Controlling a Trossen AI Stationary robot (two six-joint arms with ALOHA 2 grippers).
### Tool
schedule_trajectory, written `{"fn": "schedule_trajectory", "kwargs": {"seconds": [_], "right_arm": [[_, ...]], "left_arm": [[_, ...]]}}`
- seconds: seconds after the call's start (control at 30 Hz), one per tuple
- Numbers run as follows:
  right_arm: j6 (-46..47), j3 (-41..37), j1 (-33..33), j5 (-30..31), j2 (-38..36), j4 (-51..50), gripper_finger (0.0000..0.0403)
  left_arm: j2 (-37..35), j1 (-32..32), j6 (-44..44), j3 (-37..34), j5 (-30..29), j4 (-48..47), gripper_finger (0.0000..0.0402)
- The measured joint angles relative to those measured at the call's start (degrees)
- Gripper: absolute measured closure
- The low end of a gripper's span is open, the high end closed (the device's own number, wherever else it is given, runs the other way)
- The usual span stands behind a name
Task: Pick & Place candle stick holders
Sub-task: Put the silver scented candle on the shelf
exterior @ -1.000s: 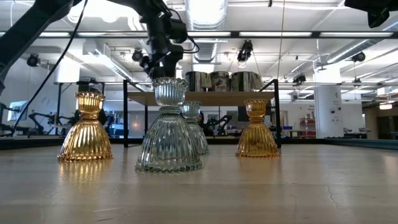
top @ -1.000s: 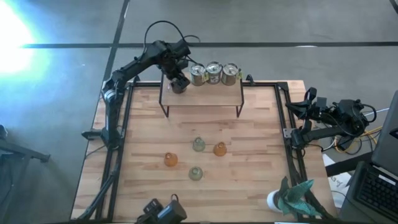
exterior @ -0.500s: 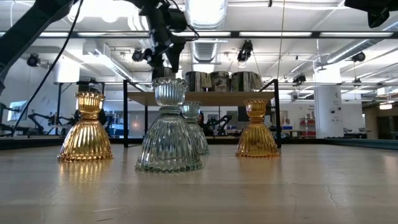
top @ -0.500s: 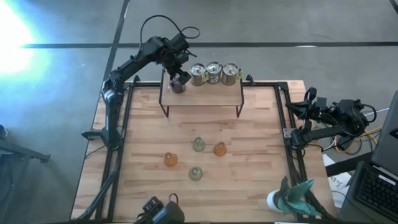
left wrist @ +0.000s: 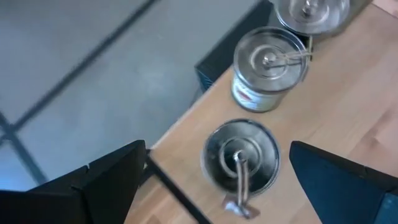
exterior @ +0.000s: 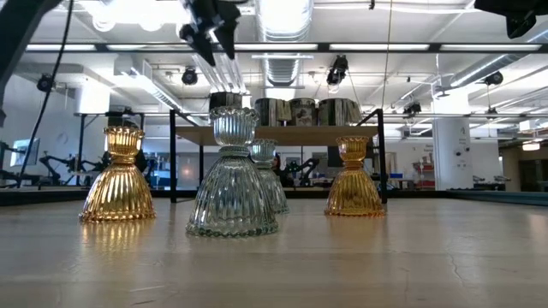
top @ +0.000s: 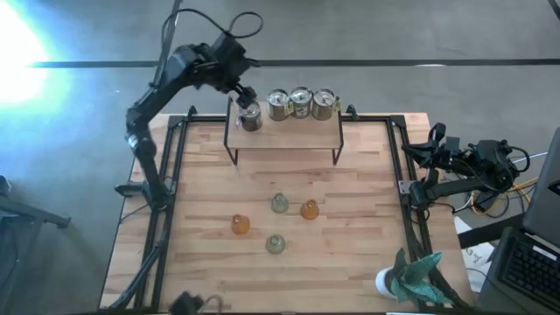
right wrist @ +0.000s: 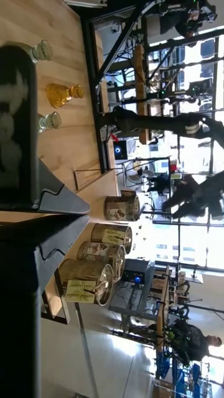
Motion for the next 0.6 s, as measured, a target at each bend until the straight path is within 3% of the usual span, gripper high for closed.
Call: {"fn": "schedule_trajectory", "kwargs": {"seconds": [0.13,0.3,0.5,0.6], "right_arm": [[0.0,0.0,0.0,0.0,0.0,0.0,0.0394],[0.0,0.0,0.0,0.0,0.0,0.0,0.0394],[0.1,0.0,0.0,0.0,0.0,0.0,0.0394],[0.0,0.0,0.0,0.0,0.0,0.0,0.0394]], "left_arm": [[-4.5,-2.5,-0.3,-1.5,-4.2,0.6,0.0003],[-11.0,-4.4,3.5,-8.8,-2.9,7.1,0.0024],[-21.9,-5.0,5.7,-29.6,7.0,26.2,0.0102],[-27.4,-4.9,5.6,-41.1,8.7,36.9,0.0142]]}}
